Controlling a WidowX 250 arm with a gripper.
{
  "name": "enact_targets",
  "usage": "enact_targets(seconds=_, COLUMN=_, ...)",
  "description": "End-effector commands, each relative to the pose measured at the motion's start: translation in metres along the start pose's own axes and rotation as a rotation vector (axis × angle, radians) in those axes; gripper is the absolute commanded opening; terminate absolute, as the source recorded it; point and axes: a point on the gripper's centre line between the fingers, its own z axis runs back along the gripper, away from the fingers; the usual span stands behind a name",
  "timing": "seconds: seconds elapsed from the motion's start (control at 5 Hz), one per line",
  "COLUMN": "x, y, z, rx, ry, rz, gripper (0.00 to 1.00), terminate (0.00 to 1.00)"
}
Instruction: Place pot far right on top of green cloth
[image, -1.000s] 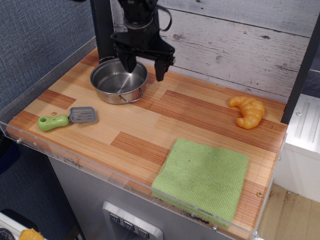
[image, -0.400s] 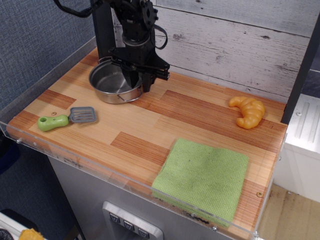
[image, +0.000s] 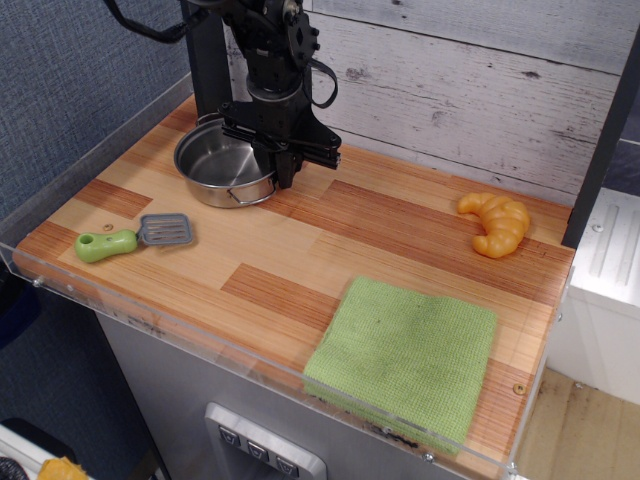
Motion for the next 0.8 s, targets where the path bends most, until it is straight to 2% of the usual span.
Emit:
enact_targets(seconds=0.0, x=0.010, y=0.005, z=0.039, rx=-0.036, ry=-0.068, rz=0.042, gripper=0.00, terminate=0.00)
enact_targets(seconds=0.2, x=0.018, y=0.005, z=0.063, rx=-0.034, ry=-0.108, rz=0.030, gripper=0.00, terminate=0.00)
enact_targets(seconds=0.4, x=0.021, y=0.001, z=0.094, rx=-0.051, ry=-0.175, rz=0.022, gripper=0.00, terminate=0.00)
enact_targets(seconds=0.6, x=0.012, y=-0.013, z=0.114, rx=-0.087, ry=-0.200, rz=-0.012, gripper=0.00, terminate=0.00)
